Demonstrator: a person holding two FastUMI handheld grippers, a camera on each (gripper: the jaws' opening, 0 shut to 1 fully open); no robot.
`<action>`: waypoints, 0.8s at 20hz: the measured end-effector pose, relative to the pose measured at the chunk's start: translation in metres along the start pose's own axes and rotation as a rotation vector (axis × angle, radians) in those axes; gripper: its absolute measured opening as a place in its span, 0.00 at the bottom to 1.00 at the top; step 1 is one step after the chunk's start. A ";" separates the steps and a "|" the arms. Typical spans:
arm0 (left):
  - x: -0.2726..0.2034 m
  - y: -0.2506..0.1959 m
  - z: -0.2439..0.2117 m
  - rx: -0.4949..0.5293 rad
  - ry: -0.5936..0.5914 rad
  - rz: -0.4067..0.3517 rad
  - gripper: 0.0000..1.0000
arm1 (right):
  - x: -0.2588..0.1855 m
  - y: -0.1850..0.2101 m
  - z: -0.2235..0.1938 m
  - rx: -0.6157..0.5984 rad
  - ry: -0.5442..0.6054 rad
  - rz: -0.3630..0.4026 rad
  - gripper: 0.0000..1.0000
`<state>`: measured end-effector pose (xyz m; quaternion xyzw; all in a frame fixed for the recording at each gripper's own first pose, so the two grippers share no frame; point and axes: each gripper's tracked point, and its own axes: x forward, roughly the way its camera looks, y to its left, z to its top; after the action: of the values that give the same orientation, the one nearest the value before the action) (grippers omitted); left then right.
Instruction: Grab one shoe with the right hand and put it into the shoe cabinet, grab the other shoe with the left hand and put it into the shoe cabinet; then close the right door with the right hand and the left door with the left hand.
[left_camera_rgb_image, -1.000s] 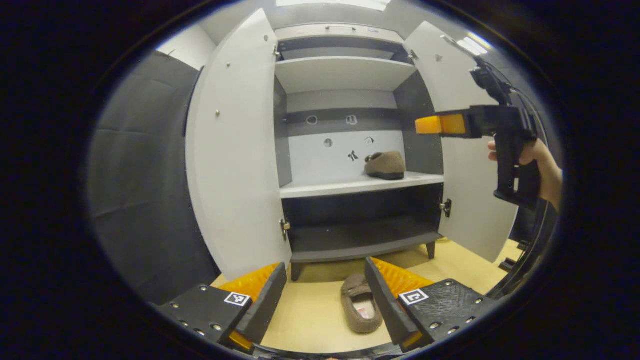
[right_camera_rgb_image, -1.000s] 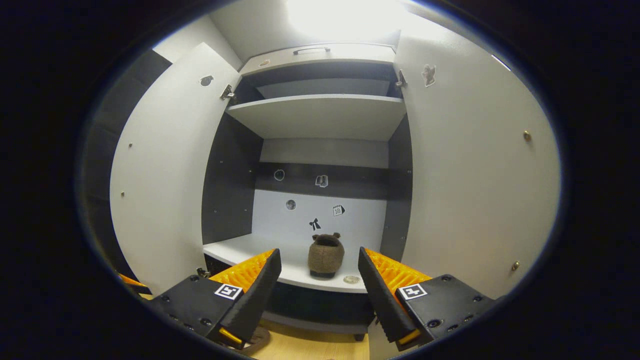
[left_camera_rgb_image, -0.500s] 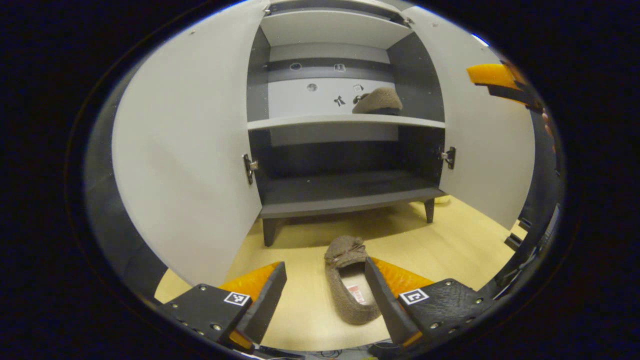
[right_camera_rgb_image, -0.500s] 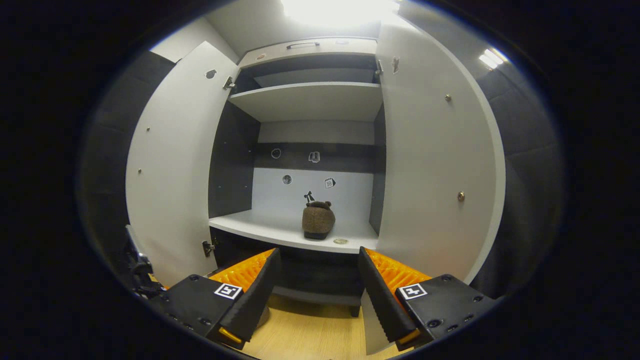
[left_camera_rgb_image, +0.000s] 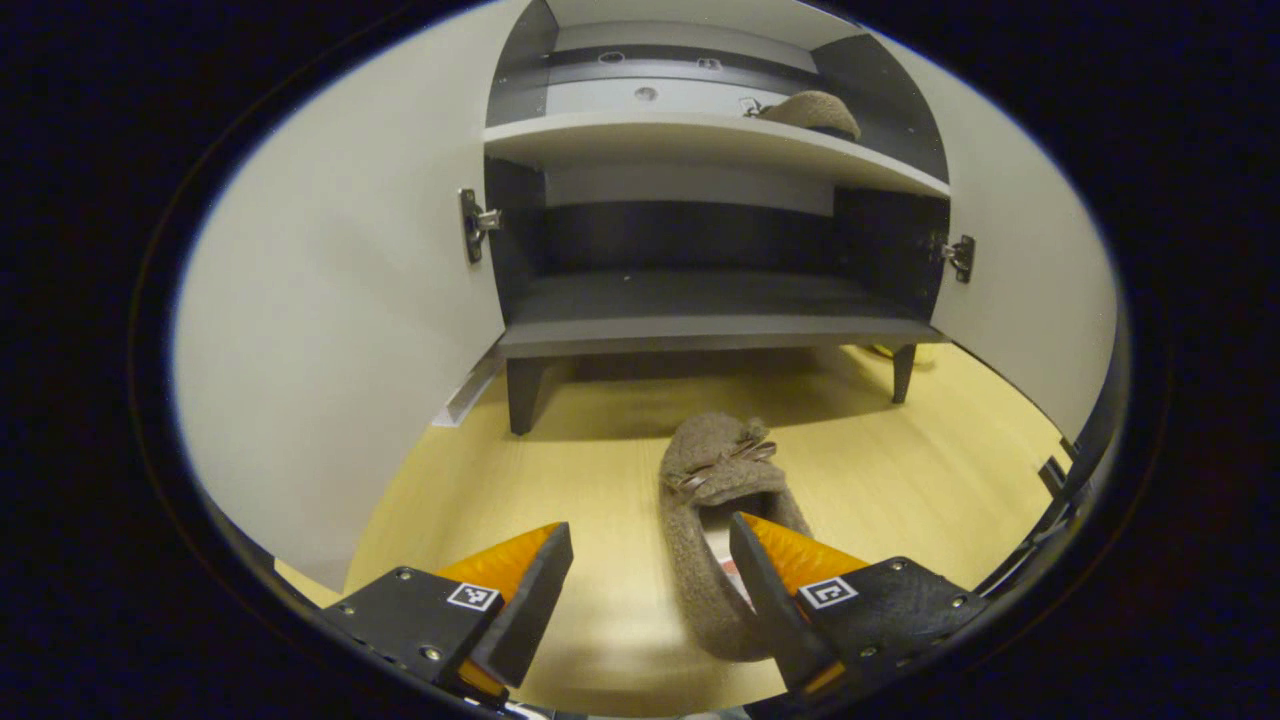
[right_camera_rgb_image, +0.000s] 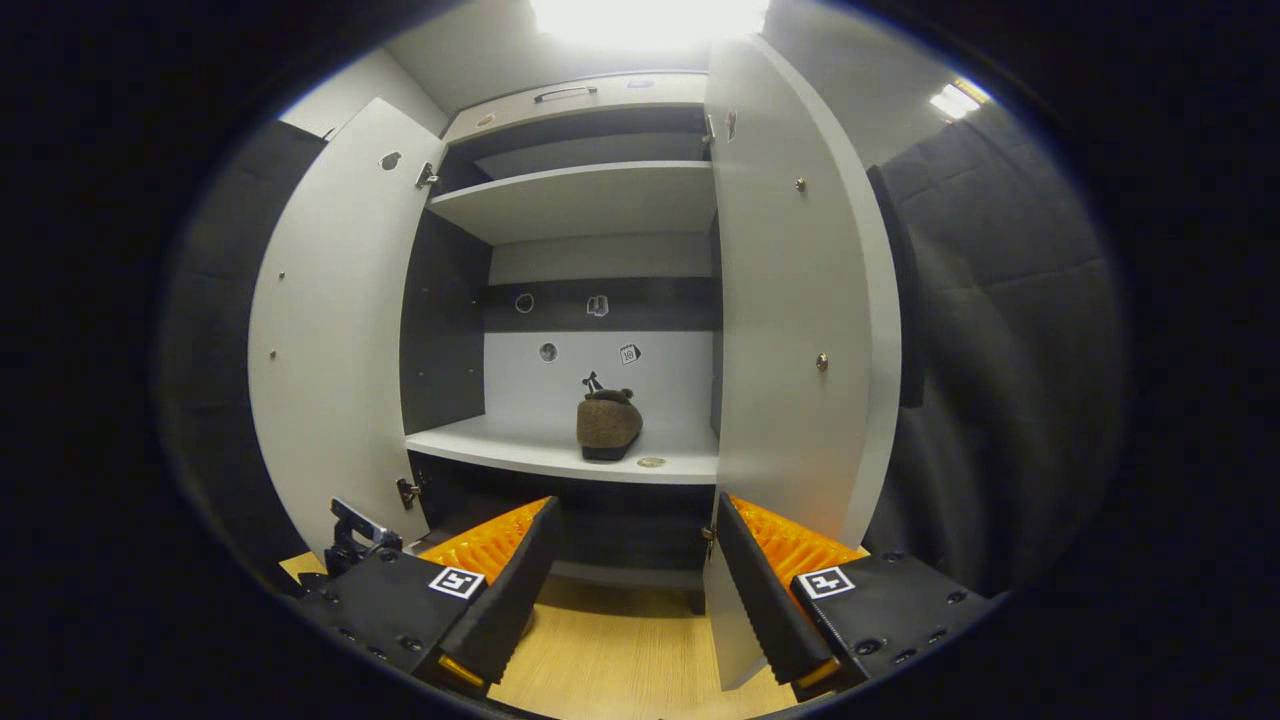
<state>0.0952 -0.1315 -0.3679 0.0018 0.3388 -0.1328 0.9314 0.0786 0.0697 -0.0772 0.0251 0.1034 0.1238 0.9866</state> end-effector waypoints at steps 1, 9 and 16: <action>0.006 0.001 -0.007 0.006 0.023 0.003 0.93 | -0.001 0.000 0.000 0.005 0.000 0.002 0.98; 0.033 -0.007 -0.030 -0.015 0.132 -0.017 0.64 | 0.001 0.002 -0.010 -0.011 0.035 -0.002 0.97; 0.040 -0.026 -0.028 -0.038 0.121 -0.046 0.11 | -0.002 0.002 -0.015 -0.016 0.050 -0.014 0.98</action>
<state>0.1007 -0.1640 -0.4126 -0.0158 0.3970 -0.1472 0.9058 0.0727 0.0711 -0.0914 0.0132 0.1273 0.1184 0.9847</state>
